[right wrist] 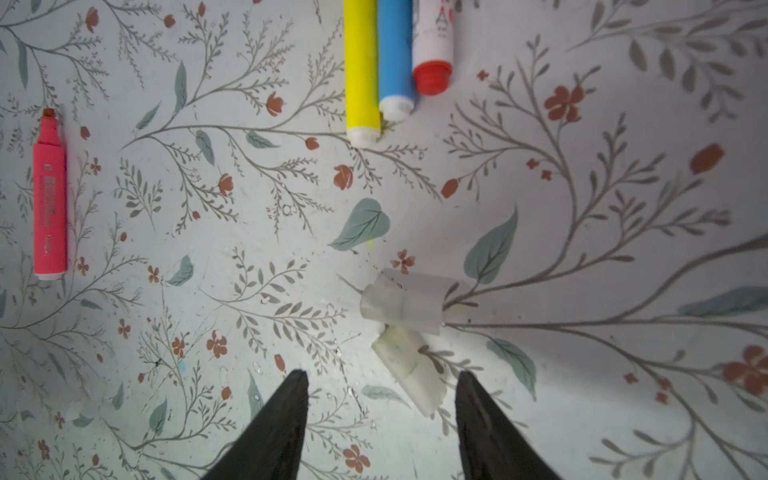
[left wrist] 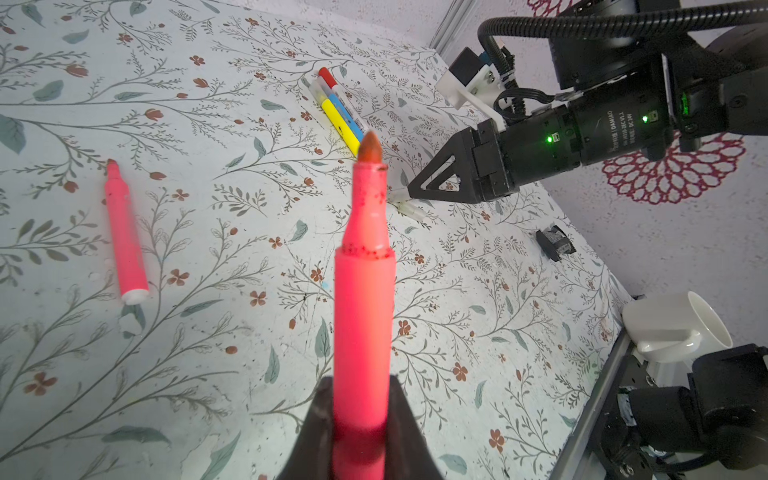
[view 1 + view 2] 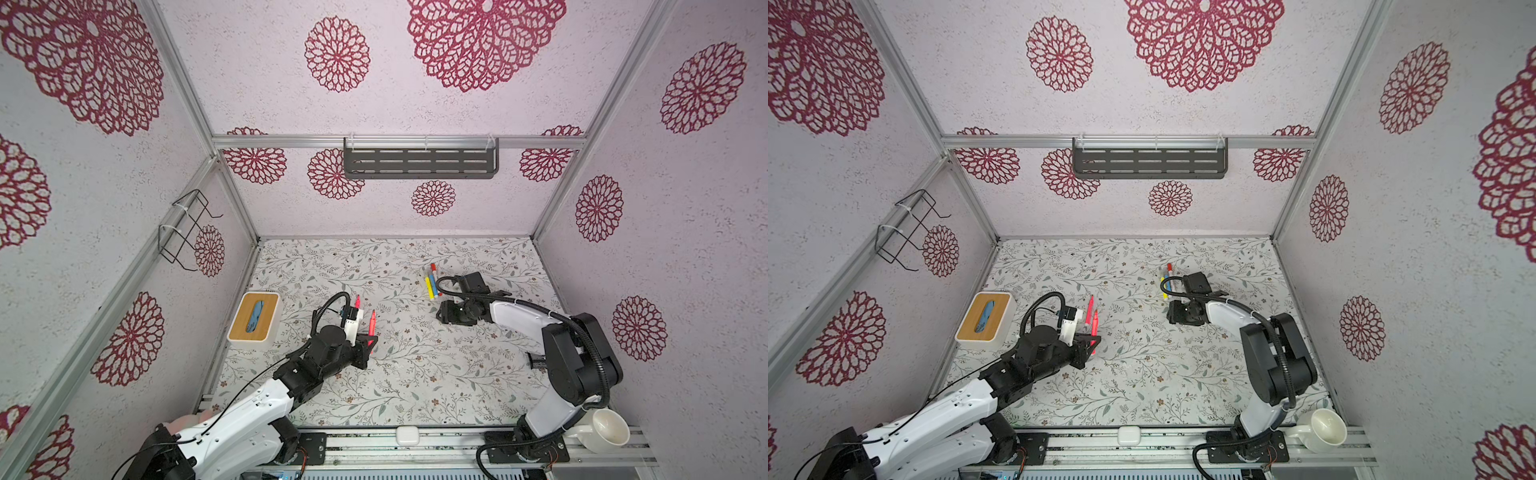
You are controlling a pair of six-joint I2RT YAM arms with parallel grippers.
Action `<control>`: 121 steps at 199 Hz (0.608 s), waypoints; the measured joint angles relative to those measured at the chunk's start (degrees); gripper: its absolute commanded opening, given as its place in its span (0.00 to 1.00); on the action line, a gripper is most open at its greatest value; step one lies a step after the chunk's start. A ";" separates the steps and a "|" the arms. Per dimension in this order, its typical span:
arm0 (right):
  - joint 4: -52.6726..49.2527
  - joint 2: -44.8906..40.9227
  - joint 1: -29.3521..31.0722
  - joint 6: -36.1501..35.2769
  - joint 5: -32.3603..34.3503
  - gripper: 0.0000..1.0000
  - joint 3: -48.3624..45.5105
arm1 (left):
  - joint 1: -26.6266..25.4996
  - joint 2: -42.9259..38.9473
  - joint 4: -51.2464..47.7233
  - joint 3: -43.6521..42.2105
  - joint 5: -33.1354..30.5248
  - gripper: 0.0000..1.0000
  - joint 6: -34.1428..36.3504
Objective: Insert the pens into the pen caps
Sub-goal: 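Open the right gripper and draw it back while the left holds the pink highlighter upright, then lower the right gripper over the clear caps and close on one cap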
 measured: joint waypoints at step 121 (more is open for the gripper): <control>2.14 4.48 0.79 0.02 -3.82 0.55 0.48 | 0.85 -0.02 0.04 -0.09 -0.11 0.00 0.00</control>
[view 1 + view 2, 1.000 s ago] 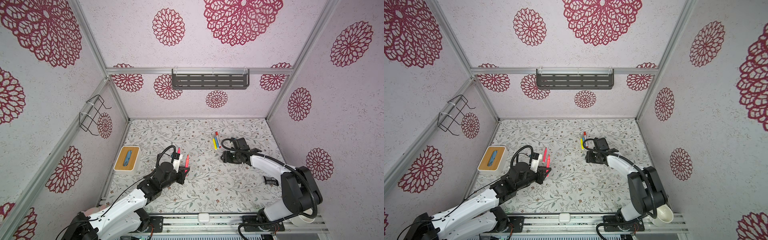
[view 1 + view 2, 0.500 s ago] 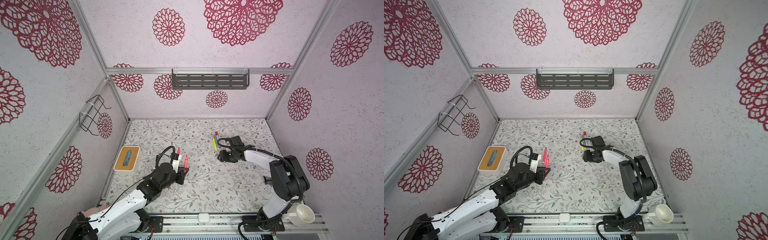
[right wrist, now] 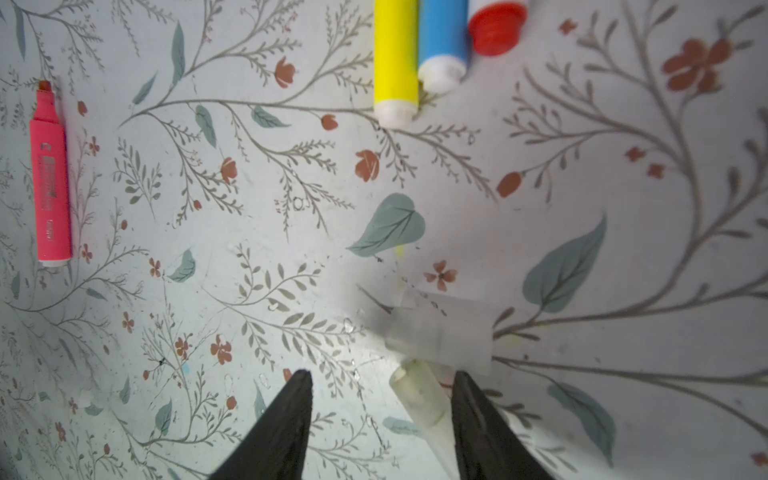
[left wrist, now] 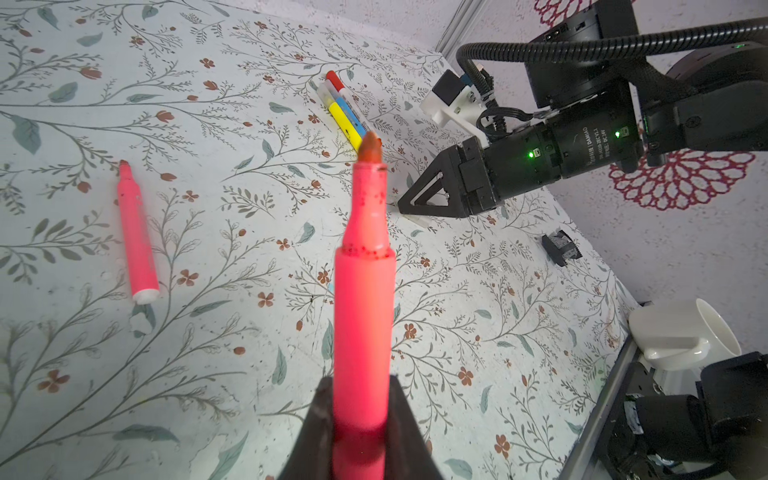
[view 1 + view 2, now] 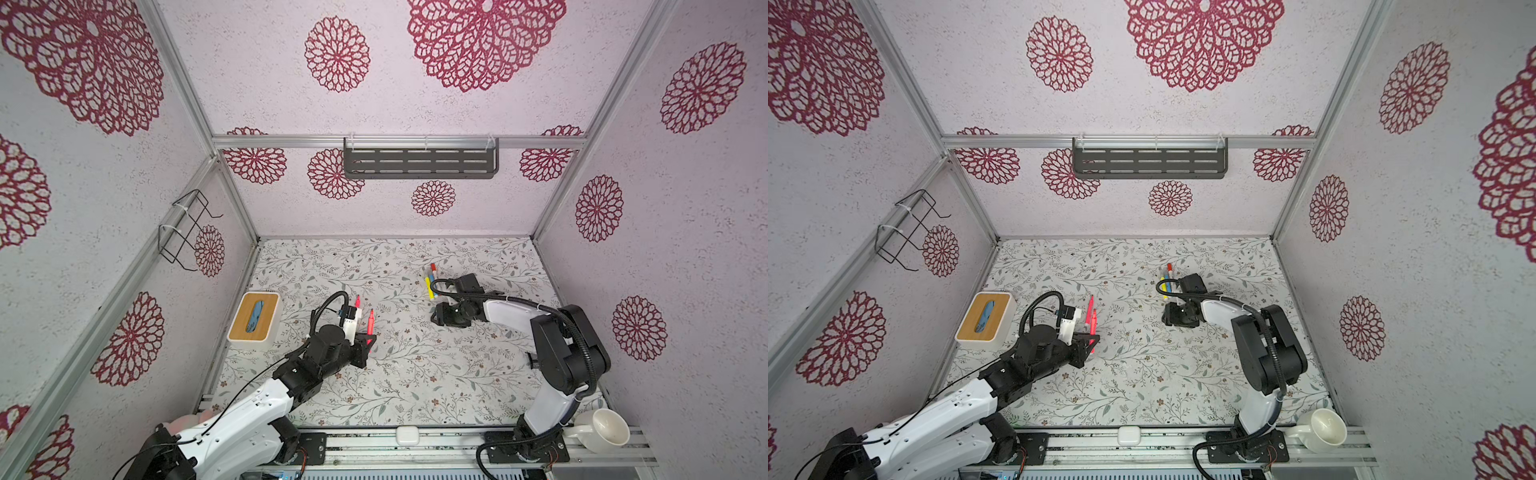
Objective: Insert the pens into the pen caps
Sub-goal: 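Lower the right gripper over the clear caps and close on one cap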
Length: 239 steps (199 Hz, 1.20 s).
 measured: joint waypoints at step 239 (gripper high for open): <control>2.08 -6.86 9.07 2.64 4.26 0.52 -8.00 | 0.87 -1.62 -0.39 -0.02 0.24 0.00 0.00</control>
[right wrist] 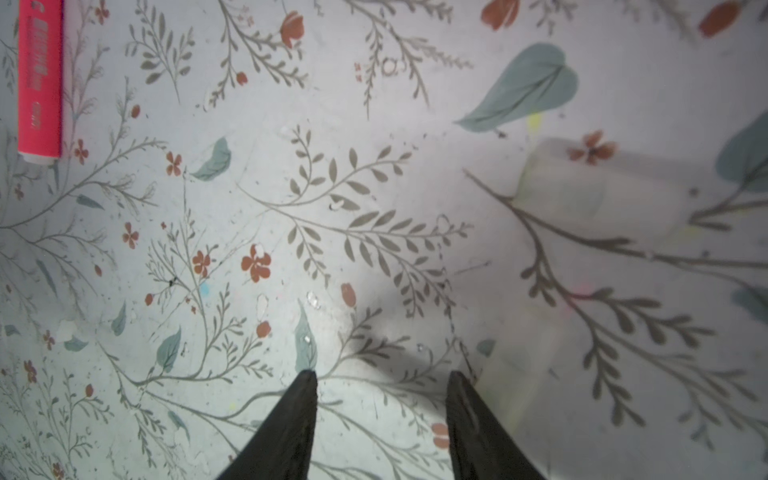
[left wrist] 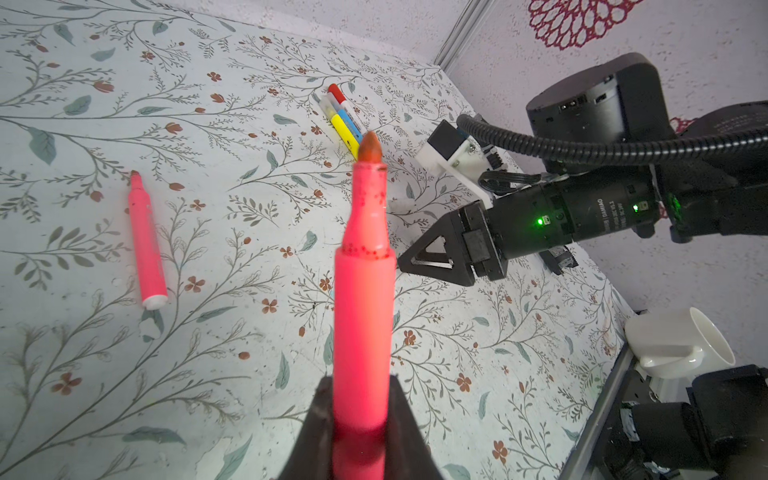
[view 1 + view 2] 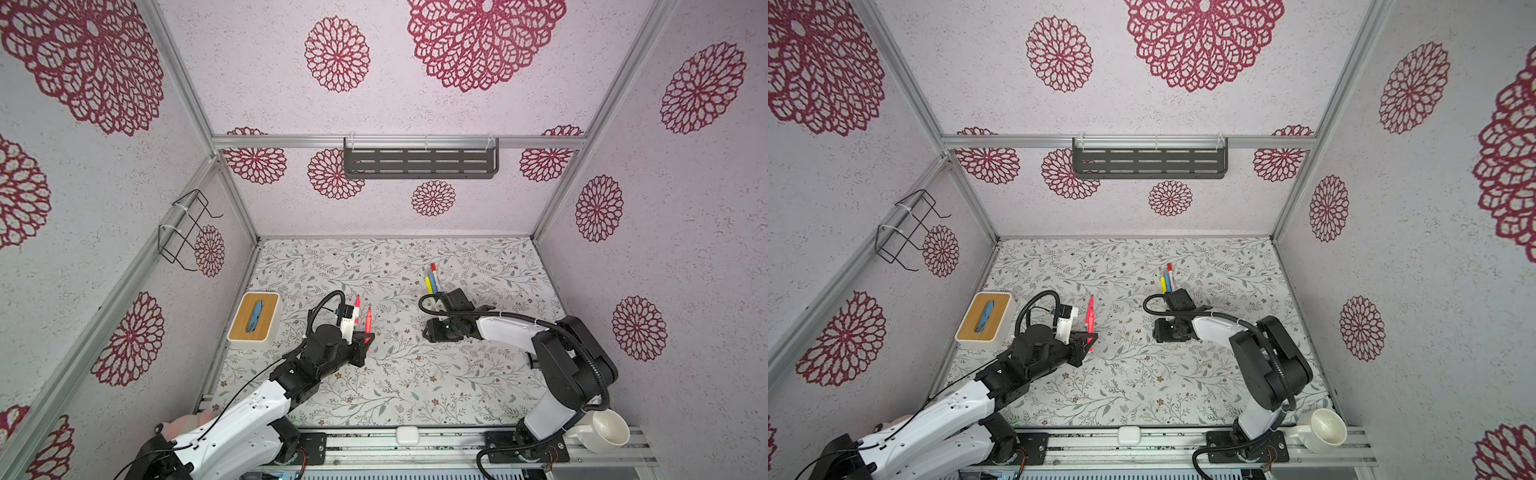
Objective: Insert the pens into the pen caps
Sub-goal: 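Lower the right gripper over the clear caps and close on one cap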
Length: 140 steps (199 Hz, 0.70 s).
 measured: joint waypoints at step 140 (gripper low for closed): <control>-16.00 0.35 1.36 7.04 17.90 0.35 11.85 | 0.15 -1.70 -1.09 0.00 0.59 0.00 -0.07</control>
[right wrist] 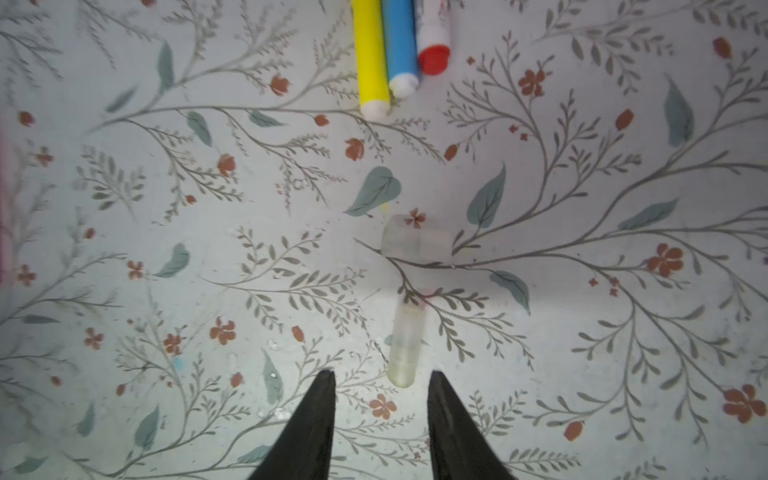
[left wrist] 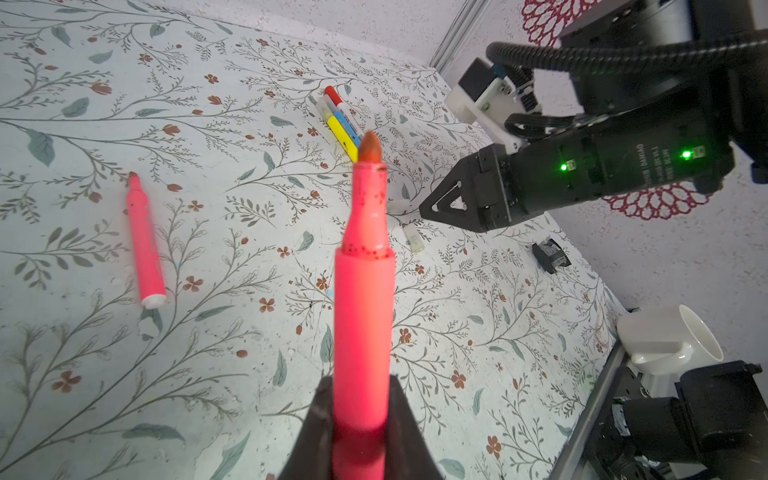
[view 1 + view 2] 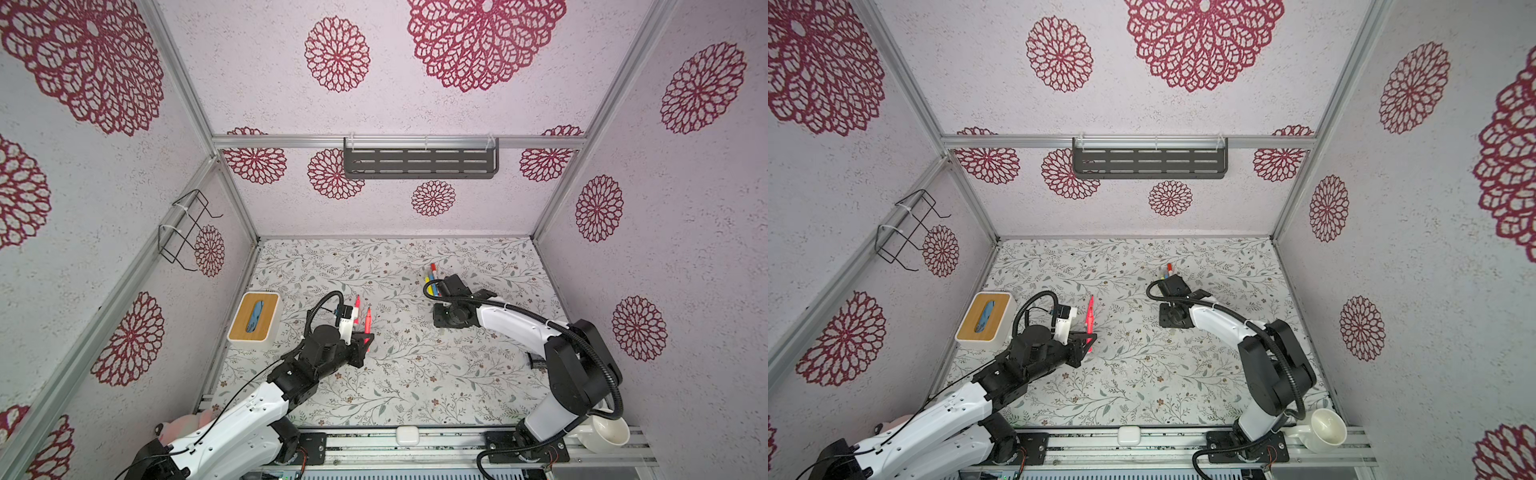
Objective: Insert the pens into the pen caps
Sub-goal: 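Lower the right gripper over the clear caps and close on one cap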
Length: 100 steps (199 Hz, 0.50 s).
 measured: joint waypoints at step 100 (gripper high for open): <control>-1.20 8.52 0.00 0.50 1.05 0.32 4.17 | 0.00 -0.17 -0.15 -0.96 0.24 0.00 -0.20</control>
